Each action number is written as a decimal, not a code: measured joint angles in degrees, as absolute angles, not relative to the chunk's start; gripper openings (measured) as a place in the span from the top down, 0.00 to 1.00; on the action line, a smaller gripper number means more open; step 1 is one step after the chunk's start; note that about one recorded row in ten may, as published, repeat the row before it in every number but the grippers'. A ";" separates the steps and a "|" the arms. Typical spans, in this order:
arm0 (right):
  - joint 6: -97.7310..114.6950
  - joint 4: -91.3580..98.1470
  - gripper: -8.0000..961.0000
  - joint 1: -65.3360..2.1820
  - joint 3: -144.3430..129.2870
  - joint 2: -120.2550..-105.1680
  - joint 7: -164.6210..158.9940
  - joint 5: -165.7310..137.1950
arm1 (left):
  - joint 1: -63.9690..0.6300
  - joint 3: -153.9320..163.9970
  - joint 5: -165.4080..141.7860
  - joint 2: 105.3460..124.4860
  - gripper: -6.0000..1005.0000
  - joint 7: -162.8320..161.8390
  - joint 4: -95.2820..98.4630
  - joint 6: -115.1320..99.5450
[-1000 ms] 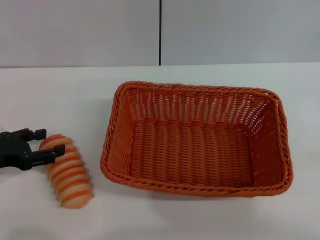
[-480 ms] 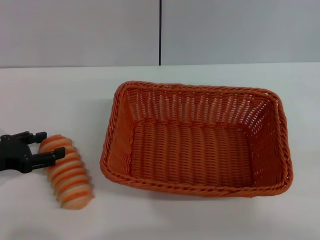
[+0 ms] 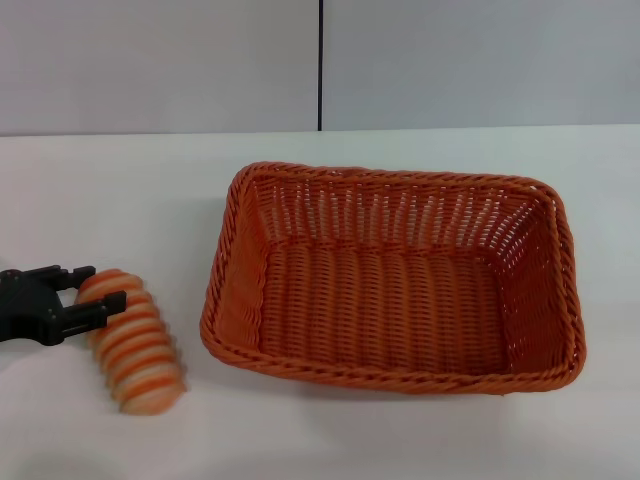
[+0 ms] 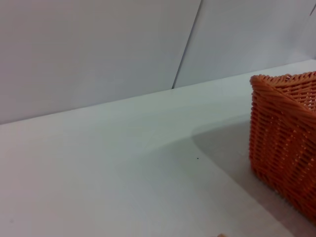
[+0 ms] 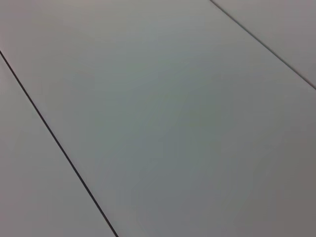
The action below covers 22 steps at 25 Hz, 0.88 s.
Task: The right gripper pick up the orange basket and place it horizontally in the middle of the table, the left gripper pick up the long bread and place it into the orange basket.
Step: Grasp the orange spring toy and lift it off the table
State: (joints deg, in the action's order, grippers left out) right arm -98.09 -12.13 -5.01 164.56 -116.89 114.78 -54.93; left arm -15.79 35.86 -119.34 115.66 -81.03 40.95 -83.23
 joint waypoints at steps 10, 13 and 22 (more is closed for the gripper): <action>-97.54 -12.13 0.54 -5.09 164.59 -116.89 114.78 -54.93 | -15.35 34.08 -118.77 116.41 0.43 -77.74 41.41 -83.10; -97.51 -12.13 0.54 -5.10 164.77 -116.89 114.78 -54.93 | -15.35 33.27 -118.69 116.60 0.46 -76.34 41.51 -83.21; -97.39 -12.13 0.54 -5.39 164.89 -116.89 114.78 -54.54 | -15.32 32.84 -118.57 116.92 0.54 -74.00 41.49 -83.05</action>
State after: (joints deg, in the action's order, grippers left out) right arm -97.39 -12.13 -5.39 164.89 -116.89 114.78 -54.54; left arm -15.32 32.85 -118.57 116.92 -74.00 41.49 -83.05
